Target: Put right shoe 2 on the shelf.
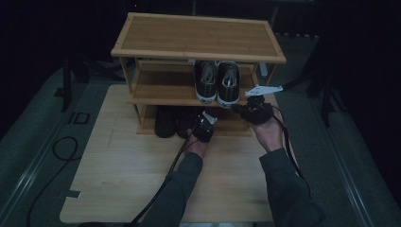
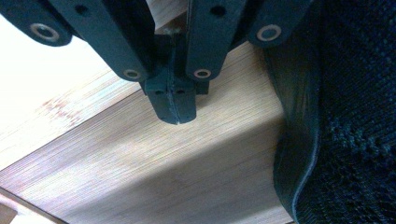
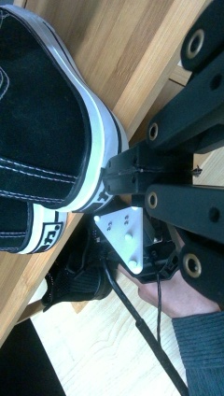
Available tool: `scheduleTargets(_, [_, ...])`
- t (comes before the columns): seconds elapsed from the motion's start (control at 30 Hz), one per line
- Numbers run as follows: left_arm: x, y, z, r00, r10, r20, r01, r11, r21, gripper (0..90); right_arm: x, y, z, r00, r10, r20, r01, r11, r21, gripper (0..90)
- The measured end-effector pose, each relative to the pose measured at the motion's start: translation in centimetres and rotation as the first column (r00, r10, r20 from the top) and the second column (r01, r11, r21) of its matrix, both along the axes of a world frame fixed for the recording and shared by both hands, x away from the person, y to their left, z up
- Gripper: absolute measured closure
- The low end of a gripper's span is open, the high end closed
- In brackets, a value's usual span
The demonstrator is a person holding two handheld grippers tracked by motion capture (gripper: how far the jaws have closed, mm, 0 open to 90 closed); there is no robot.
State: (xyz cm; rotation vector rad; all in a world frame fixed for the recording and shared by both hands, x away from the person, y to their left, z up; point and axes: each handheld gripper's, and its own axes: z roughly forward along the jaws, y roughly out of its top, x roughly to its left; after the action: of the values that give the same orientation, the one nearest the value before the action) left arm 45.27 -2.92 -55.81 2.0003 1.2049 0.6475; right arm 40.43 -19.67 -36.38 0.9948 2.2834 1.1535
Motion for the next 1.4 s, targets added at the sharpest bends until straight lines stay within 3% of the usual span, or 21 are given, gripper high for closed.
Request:
scheduleTargets(0.3, [0.0, 0.0, 0.0, 1.0, 0.002, -0.001, -0.002, 1.0, 0.001, 90.0, -0.1, -0.6, -0.2, 0.9991, -0.04, 0.016, 0.04, 0.999, -0.006, 90.0])
scheduleTargets(0.63, [0.0, 0.0, 0.0, 1.0, -0.001, -0.003, 0.001, 1.0, 0.004, 90.0, 0.3, 0.4, -0.5, 0.999, -0.038, 0.022, 0.038, 0.999, -0.016, 90.0])
scheduleTargets(1.07, [0.0, -0.1, 0.0, 1.0, 0.004, 0.002, -0.004, 1.0, -0.005, 90.0, 0.5, 0.2, -0.7, 0.9976, -0.063, 0.03, 0.063, 0.998, -0.001, 90.0])
scheduleTargets(1.17, [0.0, 0.0, 0.0, 1.0, -0.006, -0.004, 0.006, 1.0, -0.003, 90.0, 0.8, 0.3, -0.9, 0.9934, -0.104, 0.048, 0.105, 0.994, -0.027, 90.0])
scheduleTargets(1.23, [0.0, 0.0, 0.0, 1.0, -0.005, -0.003, 0.005, 1.0, -0.003, 90.0, 1.2, 0.3, -1.2, 0.9945, -0.103, 0.018, 0.103, 0.995, 0.017, 90.0])
scheduleTargets(1.4, [0.0, 0.0, 0.0, 1.0, -0.005, -0.003, 0.005, 1.0, -0.002, 90.0, 1.3, 0.5, -1.3, 0.9959, -0.087, 0.023, 0.087, 0.996, 0.011, 90.0])
